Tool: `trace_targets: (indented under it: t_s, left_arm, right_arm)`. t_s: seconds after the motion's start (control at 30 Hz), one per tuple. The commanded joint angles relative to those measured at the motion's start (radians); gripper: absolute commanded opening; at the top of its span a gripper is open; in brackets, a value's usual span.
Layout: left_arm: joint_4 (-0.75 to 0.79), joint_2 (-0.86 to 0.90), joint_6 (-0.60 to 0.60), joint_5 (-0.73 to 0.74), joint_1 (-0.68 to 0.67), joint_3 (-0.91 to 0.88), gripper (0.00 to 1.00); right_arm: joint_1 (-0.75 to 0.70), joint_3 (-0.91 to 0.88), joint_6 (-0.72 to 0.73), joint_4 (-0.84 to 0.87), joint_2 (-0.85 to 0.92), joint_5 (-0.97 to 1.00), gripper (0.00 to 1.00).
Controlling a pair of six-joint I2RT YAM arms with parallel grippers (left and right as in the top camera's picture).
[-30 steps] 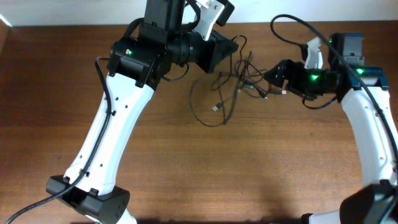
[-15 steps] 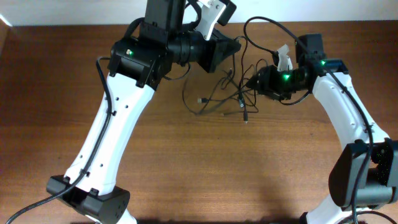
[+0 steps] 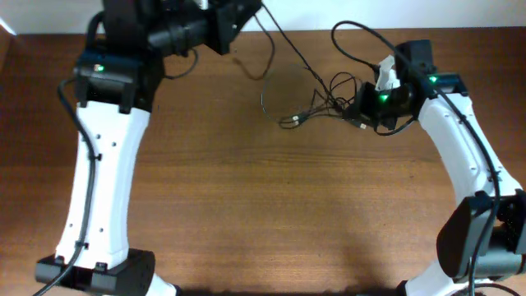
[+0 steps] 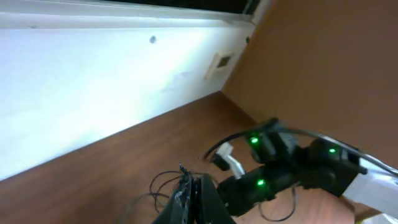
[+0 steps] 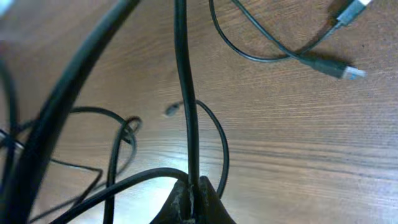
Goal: Untangle cables
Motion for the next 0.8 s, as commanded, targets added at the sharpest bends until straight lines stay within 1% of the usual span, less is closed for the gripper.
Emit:
trace_targets:
  t_s: [0.0,0.1,0.2,0.27,0.3,0.33,0.4,0.43,0.47,0.57,0.63,0.7,0.77]
  left_arm:
    - [0.066,-0.141,-0.055,-0.032,0.145,0.09,0.0]
    - [0.059,-0.147,-0.078,-0.03,0.204,0.09,0.0]
    - [0.023,-0.146,-0.08,-0.024,0.229,0.09,0.0]
    - [-0.004,-0.146,-0.08,-0.024,0.229,0.09,0.0]
    - [-0.033,-0.144,-0.08,-0.024,0.228,0.09,0.0]
    - [-0.085,-0.14,-0.08,-0.024,0.227,0.09,0.0]
    - [-0.198,-0.124,-0.068,-0.024,0.216,0.089,0.0]
    - [-0.273,-0.106,-0.034,-0.024,0.198,0.089,0.0]
    - [-0.315,-0.089,0.002,-0.024,0.178,0.089,0.0]
    - [-0.481,0.006,0.177,-0.025,0.072,0.089,0.01]
    - [-0.539,0.061,0.227,-0.033,0.025,0.089,0.03]
    - [-0.581,0.118,0.274,-0.037,-0.013,0.089,0.11]
    - [-0.625,0.18,0.292,-0.093,-0.051,0.089,0.29]
  right_arm:
    - [-0.105,-0.04,-0.046,-0.049,0.037,0.179,0.04]
    - [-0.154,-0.042,-0.06,-0.065,0.037,0.187,0.04]
    - [-0.205,-0.042,-0.125,-0.079,0.037,0.18,0.04]
    - [-0.23,-0.042,-0.206,-0.087,0.037,0.111,0.04]
    - [-0.243,-0.042,-0.283,-0.092,0.037,0.018,0.04]
    - [-0.25,-0.042,-0.335,-0.098,0.037,-0.062,0.04]
    - [-0.253,-0.042,-0.386,-0.105,0.037,-0.164,0.04]
    - [-0.252,-0.042,-0.389,-0.106,0.037,-0.203,0.04]
    - [-0.251,-0.042,-0.389,-0.107,0.037,-0.226,0.04]
    - [-0.238,-0.042,-0.407,-0.12,0.033,-0.302,0.04]
    - [-0.223,-0.042,-0.407,-0.146,0.024,-0.299,0.04]
    - [-0.182,-0.042,-0.406,-0.188,0.01,-0.261,0.04]
    - [-0.121,-0.042,-0.373,-0.212,-0.003,-0.169,0.04]
